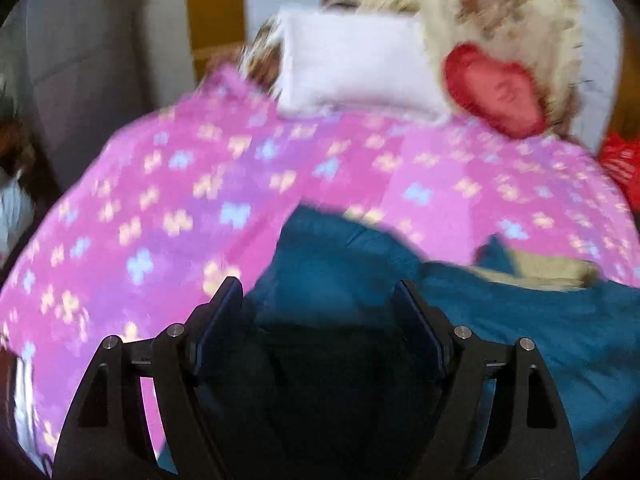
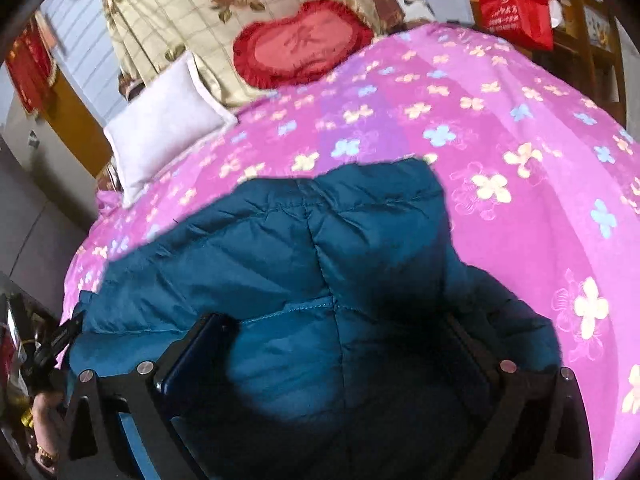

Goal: Fold large clothes

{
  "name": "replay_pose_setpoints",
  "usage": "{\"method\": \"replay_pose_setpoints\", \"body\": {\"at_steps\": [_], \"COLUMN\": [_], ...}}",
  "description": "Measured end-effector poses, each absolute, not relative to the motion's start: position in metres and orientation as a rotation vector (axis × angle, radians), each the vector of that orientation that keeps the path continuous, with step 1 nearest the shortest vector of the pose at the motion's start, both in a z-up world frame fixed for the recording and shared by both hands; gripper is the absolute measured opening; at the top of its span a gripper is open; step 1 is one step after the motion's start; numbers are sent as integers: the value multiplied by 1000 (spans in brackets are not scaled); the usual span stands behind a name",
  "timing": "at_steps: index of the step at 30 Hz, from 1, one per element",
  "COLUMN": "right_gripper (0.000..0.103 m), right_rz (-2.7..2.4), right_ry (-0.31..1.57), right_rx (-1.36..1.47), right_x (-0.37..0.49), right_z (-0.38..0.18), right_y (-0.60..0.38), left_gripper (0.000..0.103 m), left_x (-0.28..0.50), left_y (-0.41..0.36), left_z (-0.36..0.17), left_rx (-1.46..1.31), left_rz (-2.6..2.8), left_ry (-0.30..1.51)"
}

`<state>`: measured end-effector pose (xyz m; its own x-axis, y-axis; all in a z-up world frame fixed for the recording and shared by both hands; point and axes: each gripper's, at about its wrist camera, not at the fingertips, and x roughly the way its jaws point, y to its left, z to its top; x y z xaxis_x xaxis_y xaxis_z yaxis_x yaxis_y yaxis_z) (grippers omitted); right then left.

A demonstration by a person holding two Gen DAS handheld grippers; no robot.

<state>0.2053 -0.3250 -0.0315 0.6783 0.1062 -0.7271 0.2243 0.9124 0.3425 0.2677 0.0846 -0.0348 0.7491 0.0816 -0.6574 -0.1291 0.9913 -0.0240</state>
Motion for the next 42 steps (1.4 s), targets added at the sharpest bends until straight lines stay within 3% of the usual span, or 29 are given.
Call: {"method": "replay_pose_setpoints", "body": {"at_steps": [6,9,11,21,29,34,42], "right_gripper": [103,103,103,103,103,103,99], "right_rz": [25,66,96,142,82,70,-15], "right_ry": [738,779,915,925,765,988,939], "right_rx": [206,58,4,34,83,186,153], "right_x": [173,169,180,174,198,243,234], "right_z": [20,7,-25,-41,9,-48,-47], "right_y": [-265,-229,-218,-226,-226,-254,-262], "left_gripper": [79,80,83,89,89,89,89], "left_x": [217,224,229,228,222,221,223], "left_y": [65,48,42,38,39,41,40], "left_z": [-23,-50,-63,-76,-79,-79,-80], "left_rx": [-94,-50,-60,-72,-79,-96,-85], "left_rz": [-59,-82,-93,-84,-64,-73,-63], "left_ry": [702,796,829,784,745,740,748]}}
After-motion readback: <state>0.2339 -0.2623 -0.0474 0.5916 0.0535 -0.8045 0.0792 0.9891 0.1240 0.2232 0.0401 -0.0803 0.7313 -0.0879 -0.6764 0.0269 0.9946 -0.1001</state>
